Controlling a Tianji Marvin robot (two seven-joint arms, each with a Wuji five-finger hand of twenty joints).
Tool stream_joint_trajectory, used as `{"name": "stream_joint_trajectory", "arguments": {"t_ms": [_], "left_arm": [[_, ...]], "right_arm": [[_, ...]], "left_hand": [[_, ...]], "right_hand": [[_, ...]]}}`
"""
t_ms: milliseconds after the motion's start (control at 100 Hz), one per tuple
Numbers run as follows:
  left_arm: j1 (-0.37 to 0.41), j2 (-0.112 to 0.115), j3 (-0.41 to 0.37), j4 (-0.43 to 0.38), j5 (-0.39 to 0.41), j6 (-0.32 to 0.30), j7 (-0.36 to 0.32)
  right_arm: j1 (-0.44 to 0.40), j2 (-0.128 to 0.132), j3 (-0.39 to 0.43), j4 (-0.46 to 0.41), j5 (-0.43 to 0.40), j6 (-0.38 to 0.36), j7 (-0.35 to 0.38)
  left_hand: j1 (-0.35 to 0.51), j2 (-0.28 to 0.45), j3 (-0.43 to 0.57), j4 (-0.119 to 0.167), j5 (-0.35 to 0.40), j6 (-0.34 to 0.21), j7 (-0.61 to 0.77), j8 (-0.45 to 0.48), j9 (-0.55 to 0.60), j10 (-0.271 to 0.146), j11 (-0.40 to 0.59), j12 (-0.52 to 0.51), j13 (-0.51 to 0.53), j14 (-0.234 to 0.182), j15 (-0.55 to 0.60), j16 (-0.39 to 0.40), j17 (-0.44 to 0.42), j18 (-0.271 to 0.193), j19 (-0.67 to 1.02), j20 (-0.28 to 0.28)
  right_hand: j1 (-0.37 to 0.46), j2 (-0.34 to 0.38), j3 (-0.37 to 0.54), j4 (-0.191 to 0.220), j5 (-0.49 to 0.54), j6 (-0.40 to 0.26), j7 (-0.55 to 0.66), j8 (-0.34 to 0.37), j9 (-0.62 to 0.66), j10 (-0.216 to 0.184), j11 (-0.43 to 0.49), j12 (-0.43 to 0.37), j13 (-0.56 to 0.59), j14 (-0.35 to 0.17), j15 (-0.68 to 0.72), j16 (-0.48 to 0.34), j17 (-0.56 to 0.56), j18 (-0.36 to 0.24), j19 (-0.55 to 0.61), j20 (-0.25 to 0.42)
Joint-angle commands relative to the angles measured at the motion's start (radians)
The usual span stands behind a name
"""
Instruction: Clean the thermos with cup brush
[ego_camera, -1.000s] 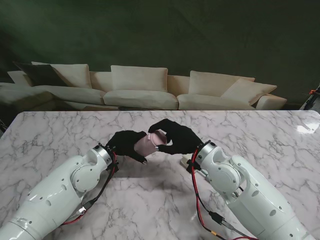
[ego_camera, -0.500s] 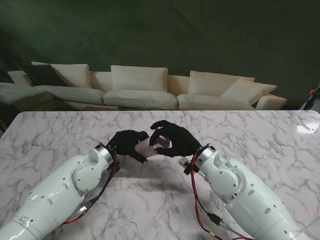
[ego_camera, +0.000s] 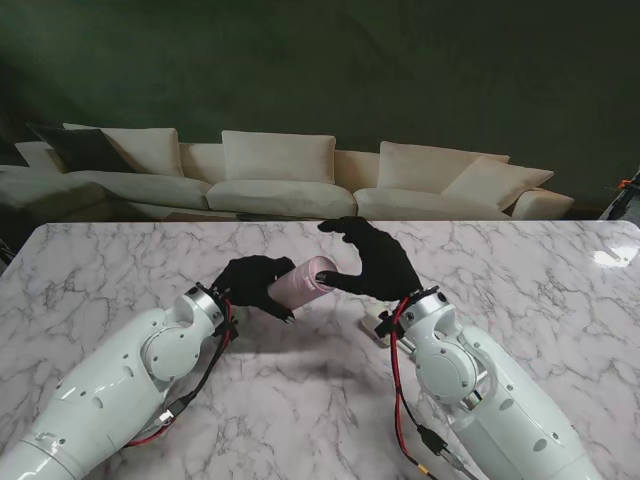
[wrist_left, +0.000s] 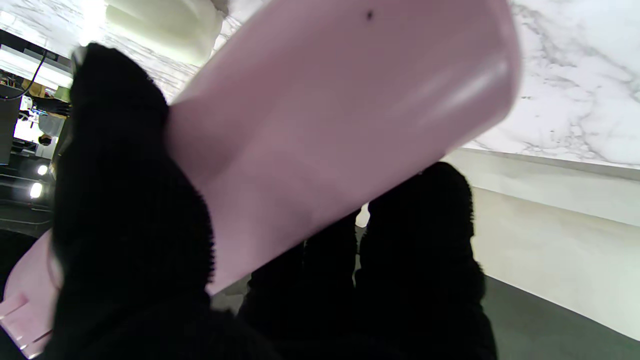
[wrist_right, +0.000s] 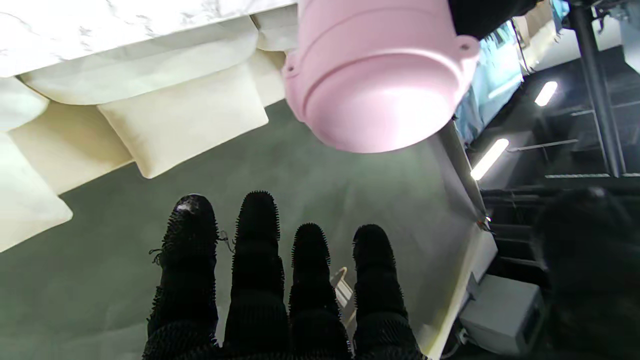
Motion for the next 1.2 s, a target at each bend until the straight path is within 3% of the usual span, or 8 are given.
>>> {"name": "stream_joint_trajectory", "arguments": {"t_ms": [0, 350, 500, 590, 860, 1000, 1120, 1190], "left_arm": [[-0.005, -0.002, 0.002, -0.008, -0.002, -0.008, -0.008], [-0.006, -0.001, 0.006, -0.018, -0.009, -0.017, -0.024], [-0.007, 0.000, 0.005, -0.020, -0.009, -0.017, -0.028], [-0.007, 0.000, 0.005, -0.022, -0.009, -0.016, -0.029], [-0.006, 0.001, 0.006, -0.028, -0.013, -0.009, -0.037], [-0.006, 0.001, 0.006, -0.031, -0.014, -0.003, -0.044], [-0.008, 0.000, 0.007, -0.031, -0.021, 0.006, -0.048], [-0.008, 0.000, 0.007, -0.032, -0.024, 0.010, -0.050]], "right_arm": [[-0.006, 0.015, 0.009, -0.003, 0.009, -0.010, 0.038], [0.032, 0.041, -0.050, -0.038, -0.035, 0.147, 0.187], [0.054, 0.041, -0.079, -0.042, -0.040, 0.187, 0.207], [0.066, 0.041, -0.093, -0.040, -0.041, 0.194, 0.214], [0.086, 0.029, -0.124, -0.005, 0.041, 0.156, 0.206], [0.090, 0.025, -0.128, 0.014, 0.072, 0.098, 0.198], [0.097, 0.031, -0.129, 0.032, 0.069, 0.024, 0.207], [0.097, 0.035, -0.129, 0.038, 0.050, 0.000, 0.208]], "left_hand": [[0.329, 0.347, 0.387, 0.078, 0.067, -0.152, 0.120, 0.043, 0.058, -0.061, 0.064, 0.044, 0.085, -0.056, 0.170, 0.059, 0.030, -0.100, 0.043, 0.019], [0.327, 0.346, 0.394, 0.075, 0.065, -0.151, 0.119, 0.044, 0.055, -0.061, 0.064, 0.045, 0.084, -0.057, 0.171, 0.059, 0.028, -0.100, 0.044, 0.019], [0.326, 0.347, 0.395, 0.074, 0.064, -0.150, 0.118, 0.044, 0.055, -0.060, 0.065, 0.045, 0.083, -0.057, 0.171, 0.059, 0.027, -0.100, 0.044, 0.019], [0.326, 0.346, 0.396, 0.074, 0.063, -0.150, 0.118, 0.045, 0.055, -0.058, 0.065, 0.044, 0.084, -0.058, 0.171, 0.060, 0.027, -0.102, 0.045, 0.019], [0.327, 0.348, 0.397, 0.072, 0.062, -0.147, 0.115, 0.046, 0.052, -0.057, 0.065, 0.043, 0.084, -0.058, 0.171, 0.060, 0.028, -0.101, 0.045, 0.019], [0.327, 0.348, 0.397, 0.071, 0.062, -0.147, 0.115, 0.047, 0.053, -0.058, 0.067, 0.044, 0.084, -0.057, 0.171, 0.060, 0.028, -0.101, 0.045, 0.019], [0.327, 0.349, 0.397, 0.071, 0.063, -0.146, 0.114, 0.047, 0.052, -0.056, 0.067, 0.044, 0.084, -0.058, 0.171, 0.060, 0.028, -0.101, 0.045, 0.018], [0.327, 0.348, 0.397, 0.071, 0.063, -0.146, 0.114, 0.048, 0.053, -0.056, 0.068, 0.044, 0.084, -0.057, 0.171, 0.060, 0.028, -0.101, 0.046, 0.018]], "right_hand": [[-0.062, 0.010, -0.033, 0.019, -0.043, 0.028, -0.018, -0.027, -0.027, 0.003, 0.027, 0.006, 0.040, 0.001, 0.050, 0.032, 0.046, -0.037, 0.053, 0.026], [-0.212, 0.044, 0.001, 0.017, -0.056, 0.108, -0.022, -0.071, 0.141, 0.083, 0.097, 0.038, 0.512, 0.046, 0.311, 0.162, 0.476, -0.037, 0.379, 0.052], [-0.247, 0.074, 0.008, 0.021, 0.025, 0.116, 0.072, -0.027, 0.276, 0.039, 0.223, 0.096, 0.723, 0.044, 0.443, 0.202, 0.697, -0.070, 0.567, 0.004], [-0.157, 0.039, 0.001, 0.029, 0.073, 0.087, 0.137, 0.049, 0.303, 0.022, 0.277, 0.136, 0.771, 0.029, 0.526, 0.223, 0.771, -0.119, 0.651, -0.036], [0.252, 0.026, -0.108, 0.077, 0.170, 0.011, 0.214, 0.192, 0.164, 0.013, 0.269, 0.153, 0.531, -0.003, 0.560, 0.226, 0.575, -0.075, 0.603, -0.024], [0.254, -0.080, 0.307, 0.035, 0.259, -0.004, 0.227, 0.206, 0.101, 0.023, 0.256, 0.127, 0.420, -0.042, 0.522, 0.225, 0.475, -0.074, 0.516, 0.005], [0.262, -0.176, 0.375, -0.027, 0.330, -0.047, 0.251, 0.132, 0.045, 0.033, 0.198, 0.077, 0.266, -0.063, 0.423, 0.205, 0.321, -0.063, 0.388, 0.040], [0.194, -0.200, 0.319, -0.013, 0.405, -0.078, 0.231, 0.185, 0.032, 0.036, 0.139, 0.049, 0.169, -0.045, 0.326, 0.169, 0.206, -0.027, 0.284, 0.073]]}}
